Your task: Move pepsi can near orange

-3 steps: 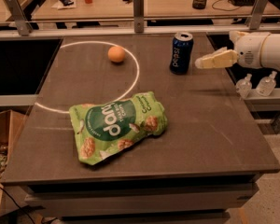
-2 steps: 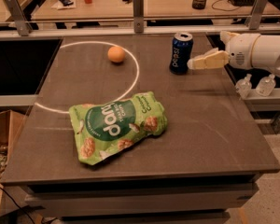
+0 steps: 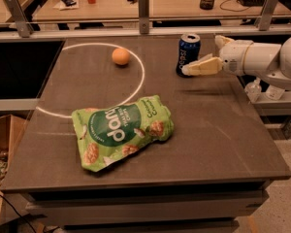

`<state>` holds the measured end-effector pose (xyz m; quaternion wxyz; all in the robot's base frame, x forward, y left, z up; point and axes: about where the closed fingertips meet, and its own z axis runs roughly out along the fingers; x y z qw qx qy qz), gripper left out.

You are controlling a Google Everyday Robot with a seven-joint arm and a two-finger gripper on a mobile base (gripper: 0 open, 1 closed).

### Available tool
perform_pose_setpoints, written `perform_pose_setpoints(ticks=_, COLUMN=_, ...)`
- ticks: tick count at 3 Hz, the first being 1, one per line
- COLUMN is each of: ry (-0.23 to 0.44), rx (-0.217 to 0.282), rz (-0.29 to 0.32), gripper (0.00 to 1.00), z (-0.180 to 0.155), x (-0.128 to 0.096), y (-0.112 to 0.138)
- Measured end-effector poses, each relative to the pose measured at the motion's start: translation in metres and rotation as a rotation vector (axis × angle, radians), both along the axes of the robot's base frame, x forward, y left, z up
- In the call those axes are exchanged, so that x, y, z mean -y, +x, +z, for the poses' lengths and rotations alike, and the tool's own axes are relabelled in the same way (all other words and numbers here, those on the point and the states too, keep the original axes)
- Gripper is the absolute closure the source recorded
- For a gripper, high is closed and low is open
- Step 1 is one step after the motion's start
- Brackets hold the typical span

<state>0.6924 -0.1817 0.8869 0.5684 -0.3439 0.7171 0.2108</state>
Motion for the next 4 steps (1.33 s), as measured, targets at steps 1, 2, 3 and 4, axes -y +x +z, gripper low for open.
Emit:
perform_pose_setpoints(ticks=1, ry=-0.001, rx=0.009, rz=-0.005, gripper=0.0, z=-0.009, x=-0.006, y=0.016)
perform_pose_setpoints(ticks=2, ry=-0.004, rx=0.009, rz=-0.019, gripper=0.0, z=-0.019, x=-0.007, y=0.031)
perform_pose_setpoints(ticks=3, ry=-0.003, rx=0.004, rz=-0.008, gripper=0.18, z=-0.027, x=-0.01, y=0.043)
perform_pose_setpoints(ticks=4, ry=-0.002, rx=0.008, rz=0.009, gripper=0.41, z=-0.027, x=-0.013, y=0.049)
